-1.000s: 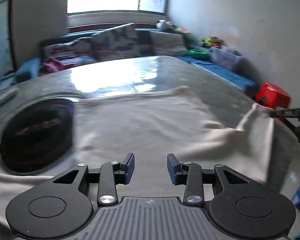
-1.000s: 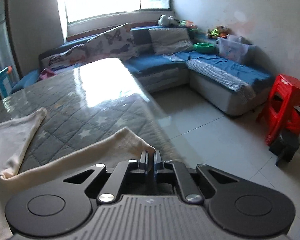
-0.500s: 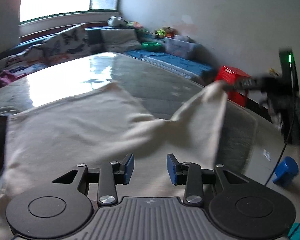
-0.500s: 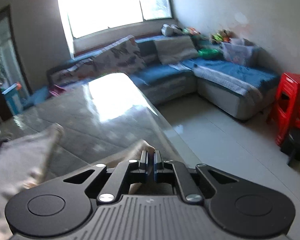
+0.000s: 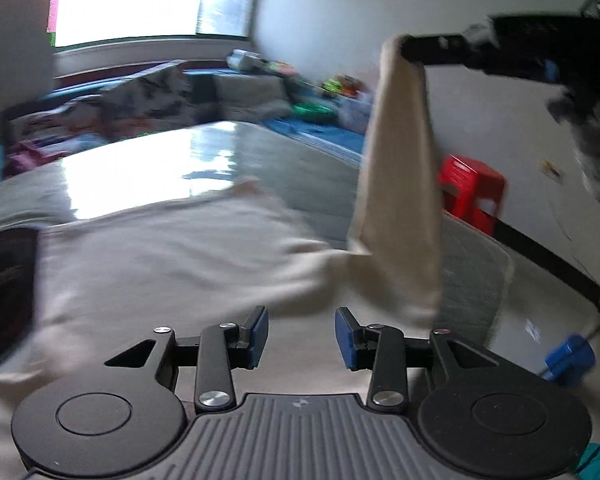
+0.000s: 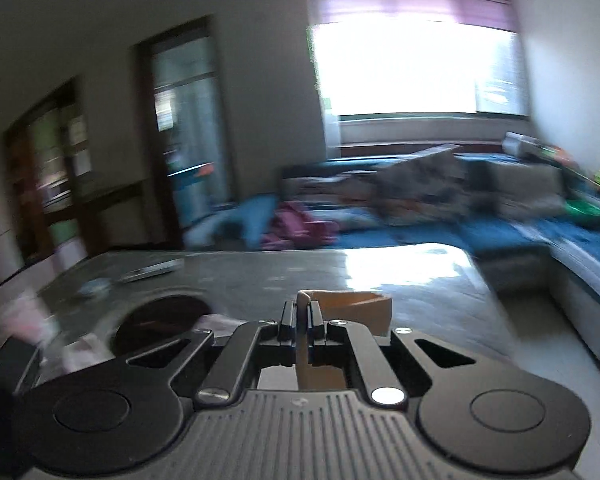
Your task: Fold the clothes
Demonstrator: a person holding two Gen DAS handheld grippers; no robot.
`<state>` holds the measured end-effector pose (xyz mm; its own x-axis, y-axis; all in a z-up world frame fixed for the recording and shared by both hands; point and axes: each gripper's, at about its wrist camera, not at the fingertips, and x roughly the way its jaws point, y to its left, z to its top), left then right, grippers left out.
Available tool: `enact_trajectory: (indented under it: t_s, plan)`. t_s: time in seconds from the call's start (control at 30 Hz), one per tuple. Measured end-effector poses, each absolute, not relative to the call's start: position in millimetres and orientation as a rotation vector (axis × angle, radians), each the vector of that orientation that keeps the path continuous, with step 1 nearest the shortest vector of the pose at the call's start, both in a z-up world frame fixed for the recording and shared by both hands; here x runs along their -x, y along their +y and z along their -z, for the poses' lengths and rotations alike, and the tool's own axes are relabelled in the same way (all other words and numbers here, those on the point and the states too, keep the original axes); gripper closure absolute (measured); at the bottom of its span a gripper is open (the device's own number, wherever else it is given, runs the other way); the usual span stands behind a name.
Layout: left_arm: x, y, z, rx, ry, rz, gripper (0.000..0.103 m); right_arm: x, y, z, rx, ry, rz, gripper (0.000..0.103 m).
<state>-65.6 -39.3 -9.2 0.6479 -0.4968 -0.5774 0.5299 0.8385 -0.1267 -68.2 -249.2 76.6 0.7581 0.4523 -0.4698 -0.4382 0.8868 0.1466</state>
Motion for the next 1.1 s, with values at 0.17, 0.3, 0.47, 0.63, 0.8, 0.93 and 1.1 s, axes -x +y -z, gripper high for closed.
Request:
enact_trajectory:
  t_s: [0.17,0.3,0.47,0.63,0.8,0.93,1.1]
  plan:
    - [71.6,23.8,10.8,-0.003,0.641,0.395,0.056,64.0,-184.8,-89.2,0.044,0.517,-0.692,0.099]
    - [76.2,51.0,15.4,0.038,0.656,0.312,0.055,62.1,-141.5,-72.9,0.078,0.574,-0.808,0.093]
    - [81.4,64.8,17.3,0.061,0.665,0.28,0.055,65.9,-131.4,-55.2,0.104,0.625,-0.833,0.088]
    - [86.0,54.0,17.8,0.037,0.662,0.307,0.057,67.1,-161.3,-42.0,0.143,0.67,-0.719,0.083]
    - [80.8,36.4,24.0,0.016,0.677,0.338,0.07,75.7,-201.9,-11.7,0.145,0.757,-0.615,0.083]
    - [79.0,26.8,29.6,-0.032,0.68,0.337,0.083,75.6,-217.5,12.2,0.139,0.818,-0.557,0.083]
    - [77.6,26.1,24.2,-0.043,0.676,0.332,0.084,72.4,-224.2,7.0,0.132,0.796,-0.553,0.083]
